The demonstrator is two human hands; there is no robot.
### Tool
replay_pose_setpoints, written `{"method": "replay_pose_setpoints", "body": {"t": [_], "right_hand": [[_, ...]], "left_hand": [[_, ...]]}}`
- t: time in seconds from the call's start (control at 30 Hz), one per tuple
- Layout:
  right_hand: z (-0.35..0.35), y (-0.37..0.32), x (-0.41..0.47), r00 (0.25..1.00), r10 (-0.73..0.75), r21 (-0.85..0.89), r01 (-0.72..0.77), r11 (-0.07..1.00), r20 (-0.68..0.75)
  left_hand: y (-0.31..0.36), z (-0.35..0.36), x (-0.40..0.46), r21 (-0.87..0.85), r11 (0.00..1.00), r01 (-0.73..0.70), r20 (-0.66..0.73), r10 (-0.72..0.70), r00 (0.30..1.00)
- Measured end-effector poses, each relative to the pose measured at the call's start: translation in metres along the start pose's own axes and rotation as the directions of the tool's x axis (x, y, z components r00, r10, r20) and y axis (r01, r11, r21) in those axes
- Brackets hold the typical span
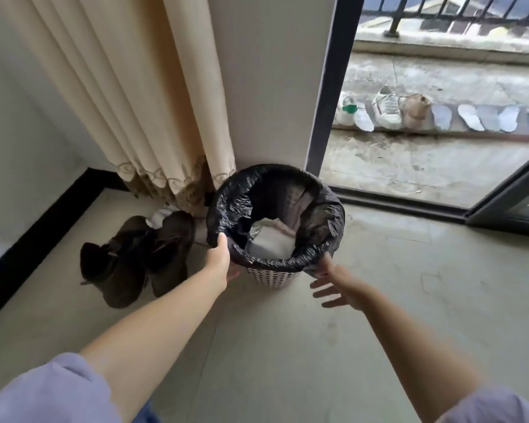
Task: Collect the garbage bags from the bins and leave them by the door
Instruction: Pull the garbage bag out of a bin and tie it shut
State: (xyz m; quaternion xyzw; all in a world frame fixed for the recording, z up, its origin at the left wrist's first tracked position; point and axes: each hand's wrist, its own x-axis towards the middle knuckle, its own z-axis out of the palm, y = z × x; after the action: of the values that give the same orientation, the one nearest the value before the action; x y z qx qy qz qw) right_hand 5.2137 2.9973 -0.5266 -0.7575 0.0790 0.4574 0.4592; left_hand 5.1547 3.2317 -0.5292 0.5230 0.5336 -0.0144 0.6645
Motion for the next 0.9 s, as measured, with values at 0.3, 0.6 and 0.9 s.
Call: {"method": "replay_pose_setpoints", "body": {"t": [0.3,0.6,0.9], "right_hand": [[0.02,-0.011,0.042,1.0,-0.011,0.677,0.027,0.736,-0.029],[0.002,-0.028,0.057,0.994,-0.032,0.914,0.112,0.389,-0.109],[-0.021,-0.038,0.033,0.98,0.068,0.659,0.073,0.748,-0.186]], "left_hand": [[0.006,0.018,0.04,-0.095,0.994,-0.048,-0.011,0.047,0.999],[0.018,0.016,0.046,0.167,0.98,-0.112,-0.173,0.141,0.975],[0.04,-0.001,0.043,-0.354,0.935,-0.035,0.018,0.045,0.999]]}}
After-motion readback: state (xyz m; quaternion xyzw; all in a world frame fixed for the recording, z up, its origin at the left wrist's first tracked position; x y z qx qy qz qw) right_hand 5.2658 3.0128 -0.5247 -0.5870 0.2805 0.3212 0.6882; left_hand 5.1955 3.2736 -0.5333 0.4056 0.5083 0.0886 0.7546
